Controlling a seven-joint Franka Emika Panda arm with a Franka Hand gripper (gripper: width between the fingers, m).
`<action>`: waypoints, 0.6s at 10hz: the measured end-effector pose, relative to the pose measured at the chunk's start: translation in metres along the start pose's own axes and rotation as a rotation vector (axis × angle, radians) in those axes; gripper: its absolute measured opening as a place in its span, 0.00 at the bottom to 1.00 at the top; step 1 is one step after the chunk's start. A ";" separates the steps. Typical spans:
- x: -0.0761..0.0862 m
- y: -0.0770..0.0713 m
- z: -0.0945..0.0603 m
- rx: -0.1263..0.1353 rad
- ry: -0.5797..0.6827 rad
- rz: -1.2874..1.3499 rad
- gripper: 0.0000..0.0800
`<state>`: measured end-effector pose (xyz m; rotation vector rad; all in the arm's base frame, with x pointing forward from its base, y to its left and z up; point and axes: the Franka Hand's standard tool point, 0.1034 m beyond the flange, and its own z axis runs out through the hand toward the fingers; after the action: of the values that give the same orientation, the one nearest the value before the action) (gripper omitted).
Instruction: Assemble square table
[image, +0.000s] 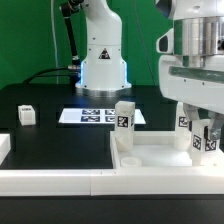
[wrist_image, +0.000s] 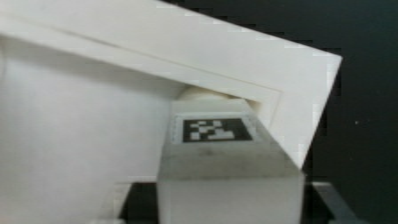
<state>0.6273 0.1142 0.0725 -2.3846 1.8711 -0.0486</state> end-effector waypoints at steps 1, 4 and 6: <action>0.000 0.000 0.000 -0.001 -0.004 0.082 0.36; -0.001 0.000 0.000 -0.001 -0.013 0.232 0.36; -0.002 0.001 0.000 0.021 -0.067 0.539 0.36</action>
Offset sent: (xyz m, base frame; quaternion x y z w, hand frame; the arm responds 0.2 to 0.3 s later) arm 0.0000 0.0000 0.0000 0.0000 0.0000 0.1296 0.9916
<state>0.6258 0.1158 0.0719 -1.7661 2.3872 0.0560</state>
